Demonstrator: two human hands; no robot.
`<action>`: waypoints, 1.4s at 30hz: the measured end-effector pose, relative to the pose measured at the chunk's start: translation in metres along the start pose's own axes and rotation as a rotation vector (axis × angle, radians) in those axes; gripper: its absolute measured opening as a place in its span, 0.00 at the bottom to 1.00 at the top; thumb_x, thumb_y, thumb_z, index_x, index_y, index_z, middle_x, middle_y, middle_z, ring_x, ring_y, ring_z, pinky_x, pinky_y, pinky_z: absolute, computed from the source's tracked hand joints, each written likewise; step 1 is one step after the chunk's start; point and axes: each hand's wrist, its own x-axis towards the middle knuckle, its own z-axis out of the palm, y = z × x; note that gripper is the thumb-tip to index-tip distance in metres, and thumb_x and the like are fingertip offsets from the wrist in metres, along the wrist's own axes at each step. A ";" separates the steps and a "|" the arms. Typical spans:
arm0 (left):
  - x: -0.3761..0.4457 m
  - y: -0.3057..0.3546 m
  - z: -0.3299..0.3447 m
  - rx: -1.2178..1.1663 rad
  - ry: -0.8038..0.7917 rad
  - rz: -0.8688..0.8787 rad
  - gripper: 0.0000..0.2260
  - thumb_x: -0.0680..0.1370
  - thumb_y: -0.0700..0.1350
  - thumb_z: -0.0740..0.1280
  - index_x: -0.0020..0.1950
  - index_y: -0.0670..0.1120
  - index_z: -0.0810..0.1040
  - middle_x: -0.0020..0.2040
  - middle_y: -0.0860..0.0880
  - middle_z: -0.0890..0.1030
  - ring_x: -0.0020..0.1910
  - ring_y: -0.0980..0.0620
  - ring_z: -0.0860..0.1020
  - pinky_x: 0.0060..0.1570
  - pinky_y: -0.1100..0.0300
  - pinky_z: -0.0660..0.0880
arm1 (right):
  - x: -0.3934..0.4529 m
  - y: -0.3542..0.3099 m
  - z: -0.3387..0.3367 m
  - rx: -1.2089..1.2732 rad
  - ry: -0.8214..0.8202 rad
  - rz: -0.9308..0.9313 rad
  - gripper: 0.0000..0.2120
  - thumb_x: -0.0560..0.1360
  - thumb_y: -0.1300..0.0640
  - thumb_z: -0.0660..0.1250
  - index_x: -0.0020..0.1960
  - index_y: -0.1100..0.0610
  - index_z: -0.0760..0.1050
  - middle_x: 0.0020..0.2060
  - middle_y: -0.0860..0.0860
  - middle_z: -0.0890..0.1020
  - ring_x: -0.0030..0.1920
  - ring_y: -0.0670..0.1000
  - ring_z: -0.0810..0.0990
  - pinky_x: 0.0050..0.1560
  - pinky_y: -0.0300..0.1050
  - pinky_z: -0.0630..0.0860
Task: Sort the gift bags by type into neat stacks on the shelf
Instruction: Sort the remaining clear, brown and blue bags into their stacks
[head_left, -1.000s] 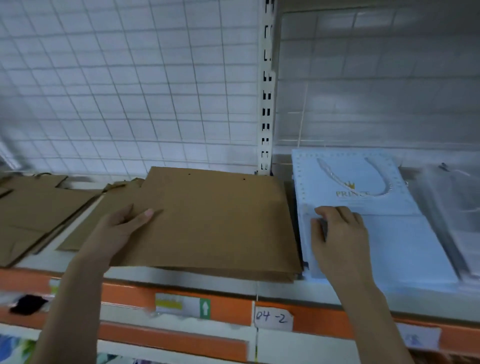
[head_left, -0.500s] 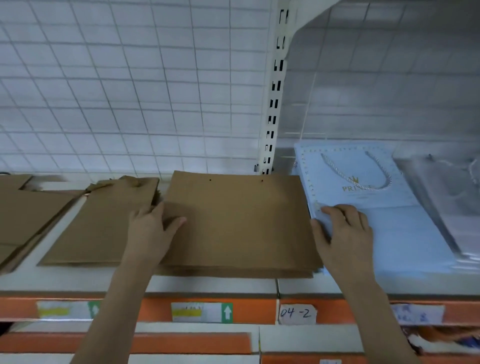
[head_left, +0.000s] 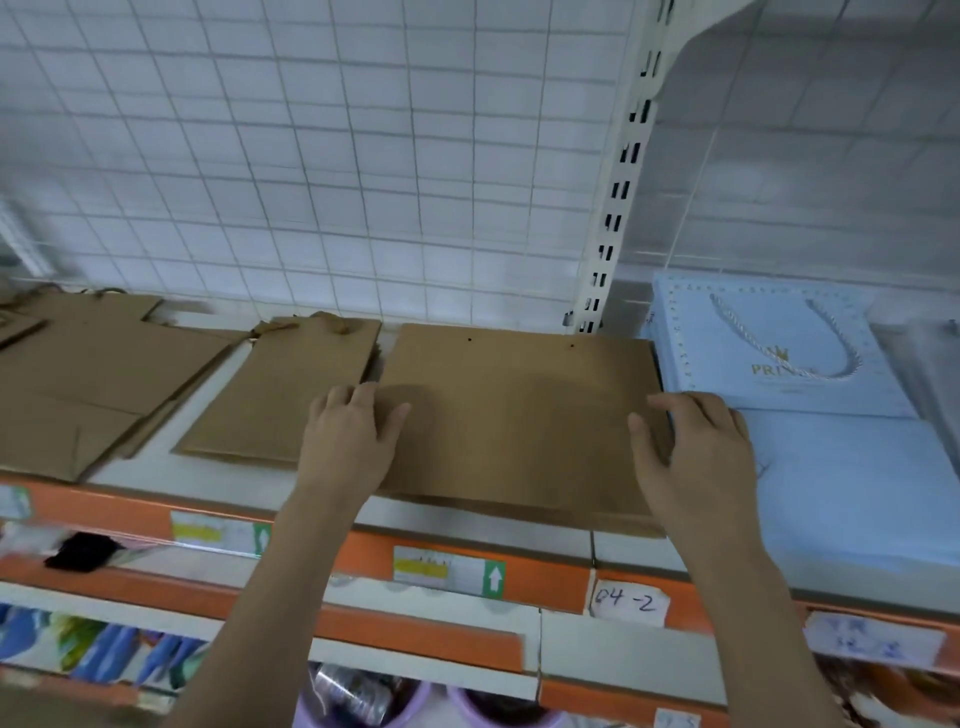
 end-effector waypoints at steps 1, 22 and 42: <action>-0.003 -0.007 -0.005 0.009 0.009 0.017 0.21 0.78 0.56 0.58 0.63 0.42 0.72 0.56 0.40 0.76 0.57 0.39 0.72 0.58 0.47 0.69 | -0.002 -0.011 0.003 0.016 -0.012 -0.012 0.11 0.73 0.55 0.65 0.48 0.62 0.78 0.45 0.59 0.80 0.47 0.63 0.77 0.49 0.53 0.72; -0.012 -0.374 -0.146 -0.111 0.116 -0.179 0.11 0.77 0.48 0.63 0.55 0.45 0.78 0.45 0.46 0.82 0.39 0.48 0.77 0.37 0.59 0.70 | -0.093 -0.399 0.179 0.363 -0.389 -0.103 0.08 0.76 0.55 0.63 0.52 0.57 0.77 0.45 0.52 0.80 0.48 0.52 0.78 0.46 0.47 0.74; 0.083 -0.484 -0.173 -0.124 0.228 -0.215 0.11 0.78 0.46 0.63 0.56 0.44 0.79 0.40 0.51 0.77 0.37 0.53 0.74 0.32 0.68 0.67 | -0.053 -0.519 0.292 0.345 -0.508 -0.173 0.10 0.76 0.53 0.62 0.52 0.57 0.76 0.45 0.51 0.79 0.47 0.51 0.77 0.47 0.44 0.73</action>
